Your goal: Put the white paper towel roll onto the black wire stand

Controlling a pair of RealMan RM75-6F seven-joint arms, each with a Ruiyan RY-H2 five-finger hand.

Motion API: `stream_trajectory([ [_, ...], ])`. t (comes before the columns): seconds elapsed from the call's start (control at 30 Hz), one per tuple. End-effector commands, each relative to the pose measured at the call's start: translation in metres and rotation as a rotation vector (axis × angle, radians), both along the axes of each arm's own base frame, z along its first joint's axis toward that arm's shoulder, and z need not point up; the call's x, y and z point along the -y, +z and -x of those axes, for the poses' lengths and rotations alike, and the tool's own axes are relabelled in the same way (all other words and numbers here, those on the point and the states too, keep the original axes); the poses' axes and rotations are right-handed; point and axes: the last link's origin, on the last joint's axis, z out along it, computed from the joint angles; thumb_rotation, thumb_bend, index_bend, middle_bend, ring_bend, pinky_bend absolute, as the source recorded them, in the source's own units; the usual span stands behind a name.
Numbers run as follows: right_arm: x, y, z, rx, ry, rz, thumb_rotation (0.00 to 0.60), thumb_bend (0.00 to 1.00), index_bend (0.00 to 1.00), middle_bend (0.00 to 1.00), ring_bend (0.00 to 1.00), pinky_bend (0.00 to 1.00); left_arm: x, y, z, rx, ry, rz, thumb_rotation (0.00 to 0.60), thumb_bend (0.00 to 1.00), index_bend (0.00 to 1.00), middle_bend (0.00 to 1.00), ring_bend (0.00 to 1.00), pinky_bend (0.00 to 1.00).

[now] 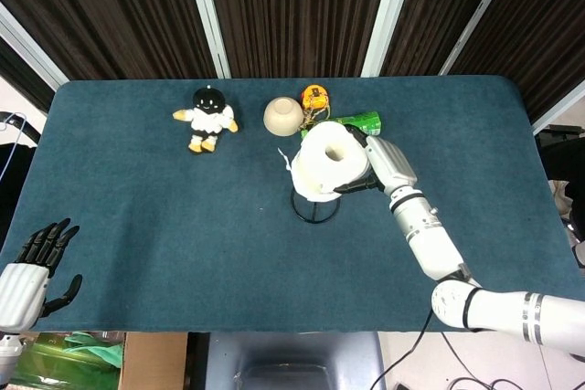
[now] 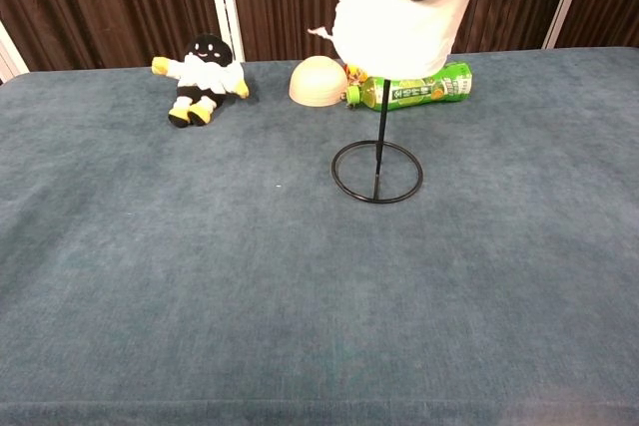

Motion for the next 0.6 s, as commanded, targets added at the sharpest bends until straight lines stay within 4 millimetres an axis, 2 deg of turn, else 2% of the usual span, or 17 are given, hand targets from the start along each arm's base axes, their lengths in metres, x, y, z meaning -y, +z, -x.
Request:
stream_trajectory([
  [0.03,0.001,0.0,0.003,-0.012,-0.001,-0.003,0.6,0.24,0.05,0.26,0.16,0.15,0.0,0.0,0.0,0.001,0.002,0.0,0.6,0.43,0.0,0.0,0.0,0.11],
  [0.1,0.001,0.002,0.008,-0.059,0.012,-0.001,0.6,0.24,0.0,0.14,0.05,0.06,-0.001,0.0,0.0,0.001,0.003,0.002,0.6,0.43,0.0,0.0,0.0,0.11],
  [0.23,-0.002,0.006,0.016,-0.124,0.031,-0.004,0.6,0.24,0.0,0.01,0.0,0.0,-0.001,-0.001,0.0,0.001,0.001,0.004,0.6,0.43,0.0,0.0,0.0,0.11],
  [0.47,-0.01,0.014,0.028,-0.18,0.06,0.015,0.6,0.24,0.0,0.0,0.0,0.0,-0.001,-0.003,-0.001,0.002,-0.002,0.008,0.6,0.43,0.0,0.0,0.0,0.11],
  [0.6,-0.036,0.022,0.046,-0.272,0.13,0.09,0.6,0.24,0.0,0.0,0.0,0.0,0.0,-0.001,-0.002,0.002,-0.008,-0.002,0.6,0.43,0.0,0.0,0.0,0.11],
])
